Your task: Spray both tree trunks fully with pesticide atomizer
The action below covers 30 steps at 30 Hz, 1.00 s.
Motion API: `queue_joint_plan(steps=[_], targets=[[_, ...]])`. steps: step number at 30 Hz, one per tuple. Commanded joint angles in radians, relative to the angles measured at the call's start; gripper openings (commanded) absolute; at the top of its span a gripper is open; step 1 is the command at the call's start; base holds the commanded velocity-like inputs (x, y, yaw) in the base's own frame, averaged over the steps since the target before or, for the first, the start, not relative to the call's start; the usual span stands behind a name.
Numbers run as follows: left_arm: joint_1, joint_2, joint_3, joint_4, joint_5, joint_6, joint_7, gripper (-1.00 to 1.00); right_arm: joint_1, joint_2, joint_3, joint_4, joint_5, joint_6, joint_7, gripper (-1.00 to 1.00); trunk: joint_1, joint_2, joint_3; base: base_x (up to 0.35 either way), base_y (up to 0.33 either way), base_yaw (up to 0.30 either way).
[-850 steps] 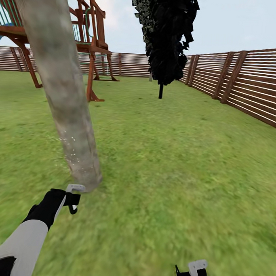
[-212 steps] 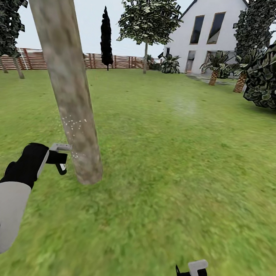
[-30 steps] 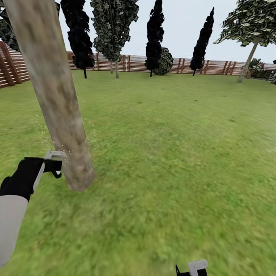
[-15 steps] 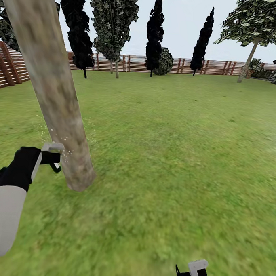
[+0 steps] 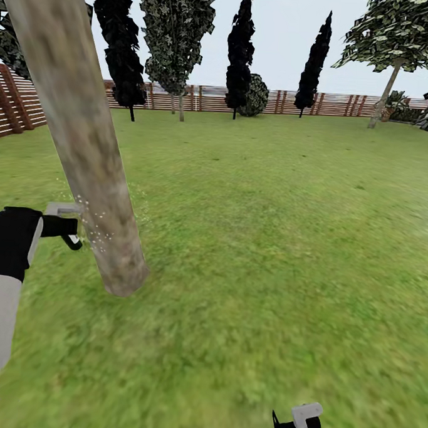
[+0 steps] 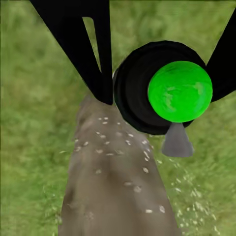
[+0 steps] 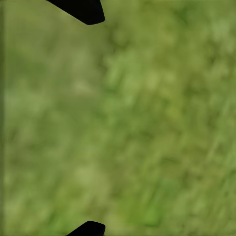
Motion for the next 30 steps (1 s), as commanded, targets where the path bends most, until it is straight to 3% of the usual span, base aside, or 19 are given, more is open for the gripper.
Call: queue_joint_plan(steps=[1,8,30], targets=[[0.005,0.016,-0.005,-0.001,0.011,0.002,-0.001,-1.00,0.001,0.000,0.000,0.000,0.000,0.000,0.000,1.00,0.000,0.000,0.000,0.000,0.000,0.000],[0.015,0.017,-0.012,-0.005,0.010,0.000,0.000,-1.00,0.000,0.000,0.000,0.000,0.000,0.000,0.000,1.00,0.000,0.000,0.000,0.018,-0.051,0.103],[0.015,0.018,-0.009,-0.028,0.009,0.000,0.002,-1.00,0.001,-0.001,0.000,0.000,0.000,0.000,0.000,1.00,0.000,0.000,0.000,0.053,-0.264,0.004]])
